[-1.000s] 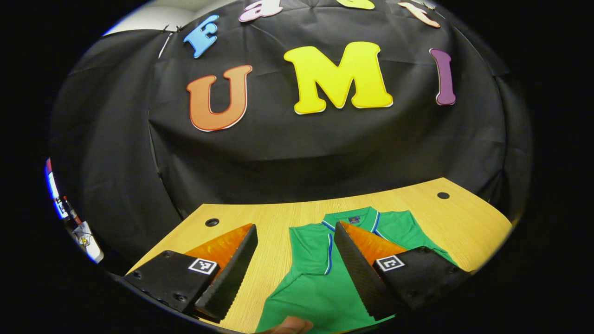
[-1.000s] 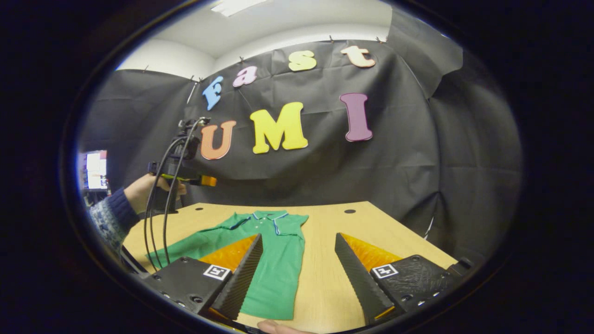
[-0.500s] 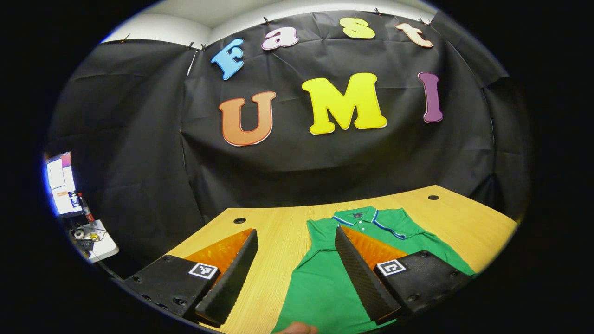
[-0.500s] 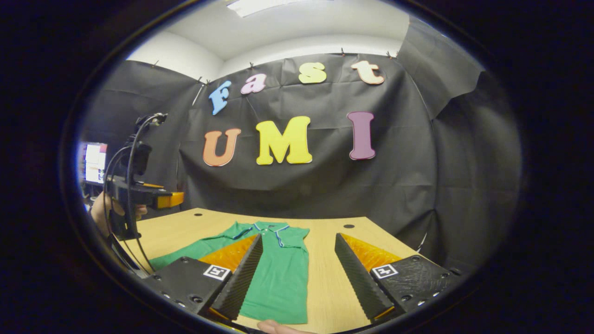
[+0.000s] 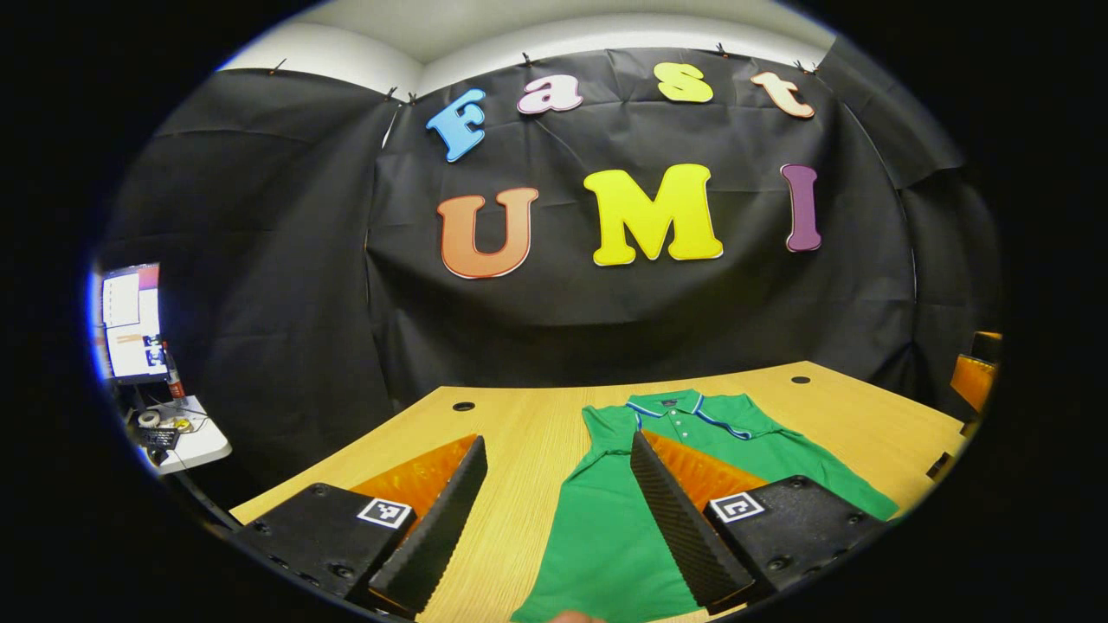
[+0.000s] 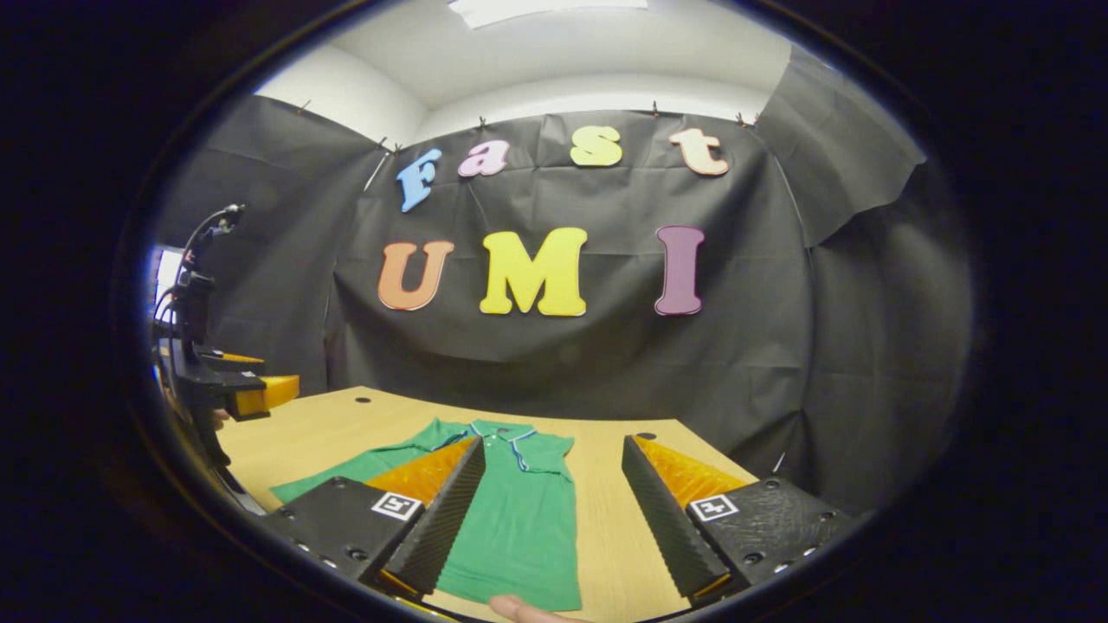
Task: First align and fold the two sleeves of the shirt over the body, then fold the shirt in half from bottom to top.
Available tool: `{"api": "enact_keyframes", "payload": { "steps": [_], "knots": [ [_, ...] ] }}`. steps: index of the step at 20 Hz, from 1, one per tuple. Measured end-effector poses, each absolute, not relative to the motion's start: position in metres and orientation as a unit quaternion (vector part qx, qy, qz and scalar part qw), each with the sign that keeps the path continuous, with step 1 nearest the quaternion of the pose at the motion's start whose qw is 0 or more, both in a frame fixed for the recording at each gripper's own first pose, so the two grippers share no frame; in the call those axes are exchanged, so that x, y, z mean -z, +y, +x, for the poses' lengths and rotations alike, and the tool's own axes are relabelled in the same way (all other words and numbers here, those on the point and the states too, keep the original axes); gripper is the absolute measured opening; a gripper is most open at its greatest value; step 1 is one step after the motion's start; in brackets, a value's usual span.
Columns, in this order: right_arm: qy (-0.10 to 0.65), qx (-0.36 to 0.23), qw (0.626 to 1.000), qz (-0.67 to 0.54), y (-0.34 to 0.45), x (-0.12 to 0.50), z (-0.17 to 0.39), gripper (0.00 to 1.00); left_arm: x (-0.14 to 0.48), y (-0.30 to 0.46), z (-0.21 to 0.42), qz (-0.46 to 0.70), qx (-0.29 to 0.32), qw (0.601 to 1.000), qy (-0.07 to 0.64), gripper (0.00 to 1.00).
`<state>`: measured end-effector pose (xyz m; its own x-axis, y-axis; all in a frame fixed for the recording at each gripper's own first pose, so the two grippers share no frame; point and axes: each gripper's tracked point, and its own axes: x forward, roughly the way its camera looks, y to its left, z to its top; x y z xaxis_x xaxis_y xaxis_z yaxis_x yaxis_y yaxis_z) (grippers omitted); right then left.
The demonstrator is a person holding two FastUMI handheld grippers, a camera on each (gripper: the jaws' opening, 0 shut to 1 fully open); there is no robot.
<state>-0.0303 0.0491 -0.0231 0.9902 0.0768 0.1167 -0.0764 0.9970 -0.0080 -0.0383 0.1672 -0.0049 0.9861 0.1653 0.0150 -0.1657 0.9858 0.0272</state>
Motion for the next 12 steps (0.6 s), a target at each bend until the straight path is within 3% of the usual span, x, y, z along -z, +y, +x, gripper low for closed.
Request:
{"api": "enact_keyframes", "payload": {
  "steps": [4, 12],
  "knots": [
    [-0.045, -0.025, 0.999, 0.014, 0.04, 0.03, -0.022, 0.94, 0.019, 0.158, -0.036, 0.01, -0.059, 0.998, 0.007, 1.0],
    [0.072, -0.023, 0.997, 0.008, 0.032, 0.133, -0.002, 0.96, 0.128, 0.161, -0.031, -0.003, -0.039, 0.99, 0.136, 1.0]
  ]
}}
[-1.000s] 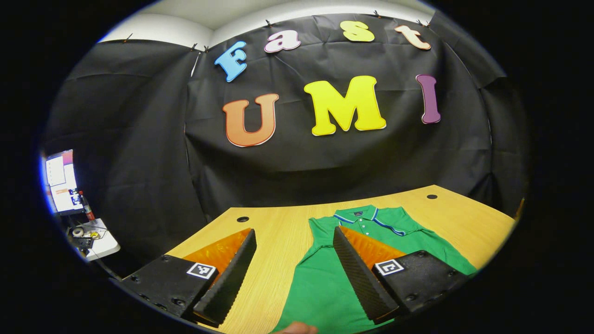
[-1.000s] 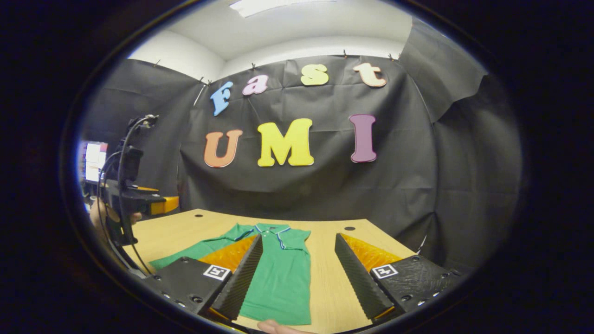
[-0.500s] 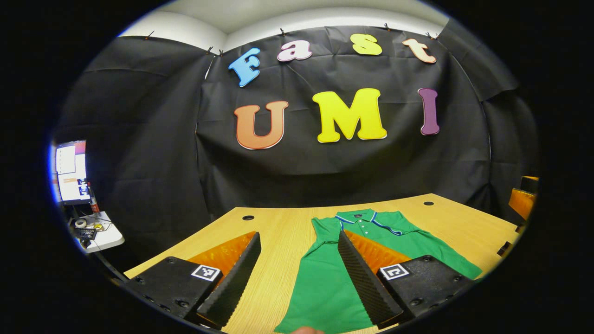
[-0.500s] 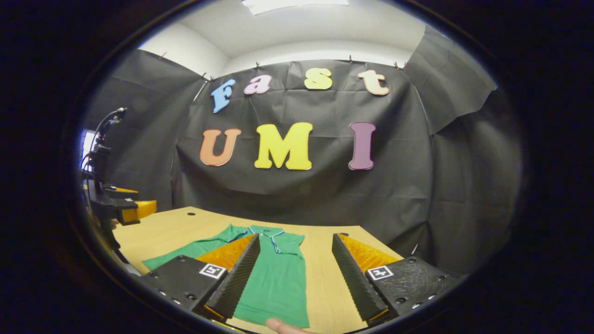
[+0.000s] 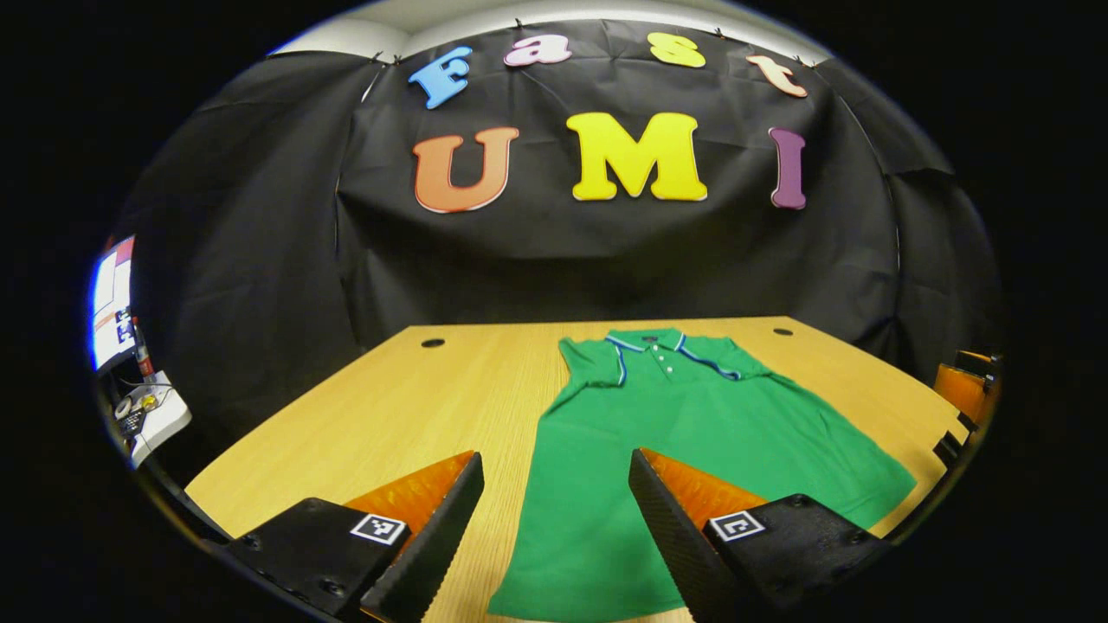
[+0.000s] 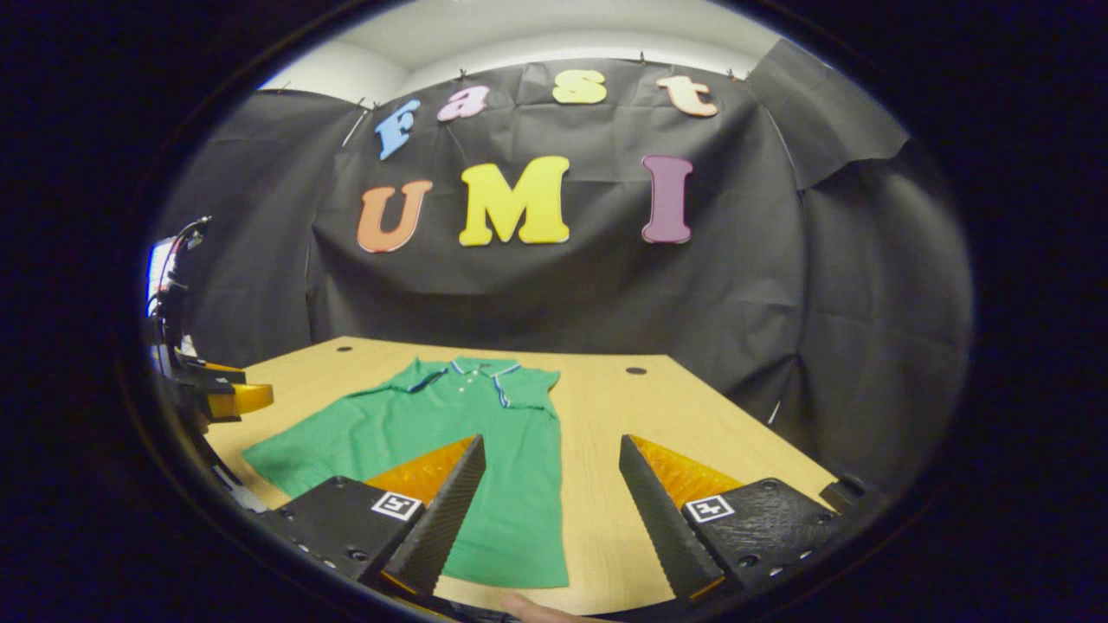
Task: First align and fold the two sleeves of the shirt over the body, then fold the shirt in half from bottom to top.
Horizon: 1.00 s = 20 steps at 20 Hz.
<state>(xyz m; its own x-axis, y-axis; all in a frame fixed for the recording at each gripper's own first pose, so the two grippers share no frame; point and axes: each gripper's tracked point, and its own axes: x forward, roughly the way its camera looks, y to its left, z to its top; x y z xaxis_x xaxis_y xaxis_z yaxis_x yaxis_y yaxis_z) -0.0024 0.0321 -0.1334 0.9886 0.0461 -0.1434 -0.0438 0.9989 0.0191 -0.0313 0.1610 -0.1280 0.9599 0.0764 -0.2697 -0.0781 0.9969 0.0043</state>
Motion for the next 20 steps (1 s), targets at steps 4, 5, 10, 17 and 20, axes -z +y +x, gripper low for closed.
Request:
{"api": "enact_keyframes", "payload": {
  "steps": [4, 5, 10, 17, 20],
  "knots": [
    [0.128, -0.034, 0.991, 0.01, 0.038, 0.181, -0.013, 0.96, 0.164, 0.171, -0.045, 0.013, -0.047, 0.984, 0.172, 1.0],
    [0.139, -0.038, 0.99, 0.007, 0.041, 0.191, -0.015, 0.96, 0.172, 0.169, -0.047, 0.008, -0.042, 0.983, 0.181, 1.0],
    [0.169, -0.049, 0.984, 0.004, 0.046, 0.213, -0.018, 0.95, 0.201, 0.166, -0.05, -0.023, -0.03, 0.976, 0.216, 1.0],
    [0.212, -0.055, 0.975, 0.017, 0.052, 0.236, -0.019, 0.93, 0.204, 0.168, -0.048, -0.027, -0.032, 0.975, 0.22, 1.0],
    [0.215, -0.051, 0.975, 0.028, 0.053, 0.237, -0.014, 0.87, 0.203, 0.159, -0.048, -0.017, -0.023, 0.975, 0.223, 0.8]
  ]
}}
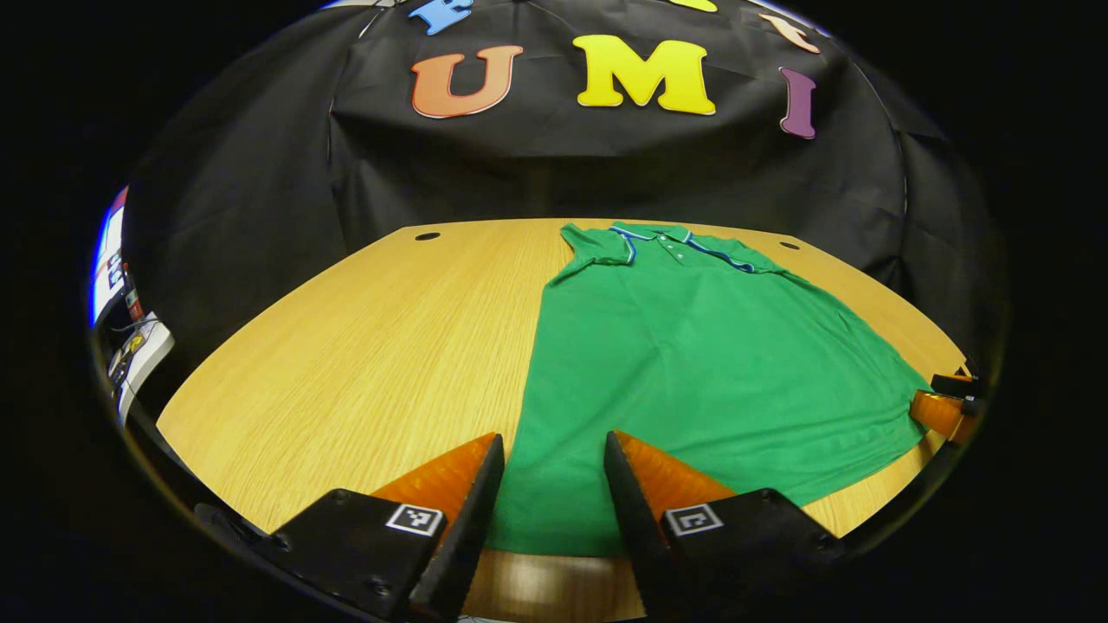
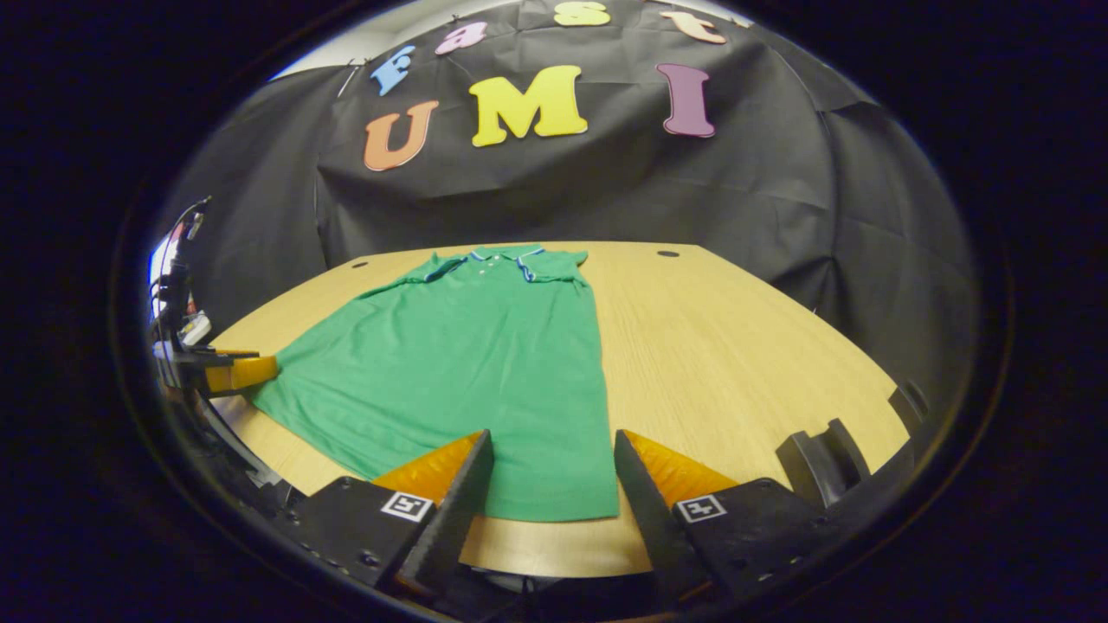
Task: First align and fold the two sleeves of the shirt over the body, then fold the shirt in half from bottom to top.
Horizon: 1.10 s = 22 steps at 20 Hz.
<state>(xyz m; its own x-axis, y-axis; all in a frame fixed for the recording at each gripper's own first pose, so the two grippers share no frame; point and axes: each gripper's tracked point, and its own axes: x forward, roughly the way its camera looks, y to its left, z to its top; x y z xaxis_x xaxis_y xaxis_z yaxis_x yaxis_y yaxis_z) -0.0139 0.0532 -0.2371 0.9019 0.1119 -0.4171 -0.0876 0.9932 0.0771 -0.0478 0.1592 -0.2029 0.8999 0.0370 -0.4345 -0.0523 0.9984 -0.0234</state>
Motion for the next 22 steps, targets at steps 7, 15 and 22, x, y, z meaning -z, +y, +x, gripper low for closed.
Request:
{"api": "enact_keyframes", "payload": {
  "steps": [7, 15, 22],
  "knots": [
    [0.219, -0.08, 0.972, -0.003, 0.075, 0.236, -0.015, 0.05, 0.202, 0.146, -0.041, -0.018, -0.007, 0.974, 0.226, 0.12],
    [0.205, -0.099, 0.974, 0.016, 0.069, 0.206, -0.013, 0.0, 0.164, 0.141, -0.038, -0.019, -0.006, 0.984, 0.179, 0.07],
    [0.176, -0.114, 0.978, 0.018, 0.07, 0.159, 0.015, 0.0, 0.116, 0.144, -0.022, -0.014, -0.015, 0.991, 0.135, 0.07]
  ]
}}
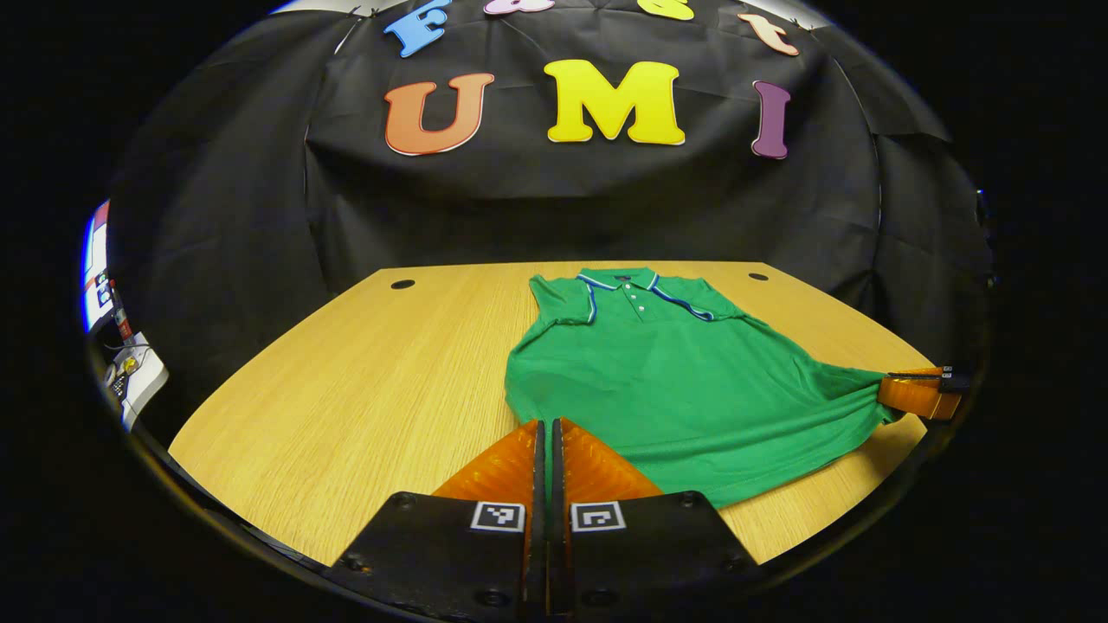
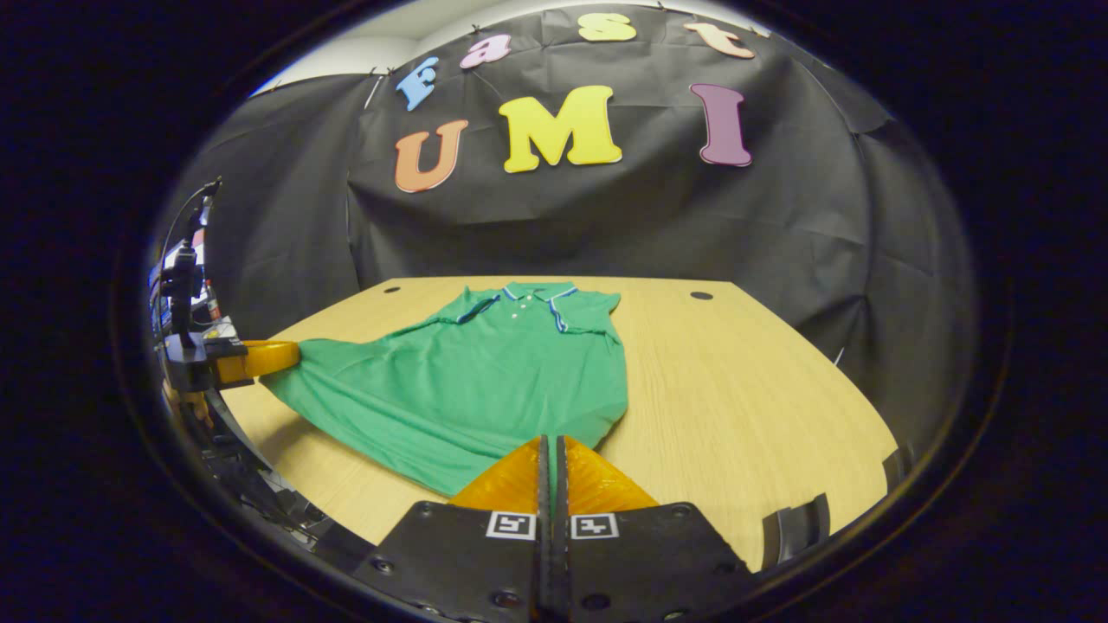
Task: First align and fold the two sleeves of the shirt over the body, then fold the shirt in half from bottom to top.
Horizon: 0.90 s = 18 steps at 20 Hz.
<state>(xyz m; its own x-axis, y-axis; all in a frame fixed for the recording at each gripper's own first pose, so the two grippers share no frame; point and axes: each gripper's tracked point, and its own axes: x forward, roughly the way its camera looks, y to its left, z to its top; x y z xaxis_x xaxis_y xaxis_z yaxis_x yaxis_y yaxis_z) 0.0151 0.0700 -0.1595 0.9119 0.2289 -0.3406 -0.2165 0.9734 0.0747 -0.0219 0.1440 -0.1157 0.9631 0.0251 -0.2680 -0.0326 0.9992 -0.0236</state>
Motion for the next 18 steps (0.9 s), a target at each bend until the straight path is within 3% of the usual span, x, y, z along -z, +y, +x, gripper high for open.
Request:
{"api": "enact_keyframes", "payload": {
  "steps": [10, 18],
  "knots": [
    [0.128, -0.095, 0.987, 0.019, 0.071, 0.075, 0.125, 0.0, 0.052, 0.156, 0.073, -0.008, -0.011, 0.996, 0.09, 0.07],
    [0.106, -0.051, 0.993, 0.015, 0.071, 0.042, 0.244, 0.0, 0.047, 0.158, 0.175, 0.008, -0.01, 0.995, 0.097, 0.07]
  ]
}}
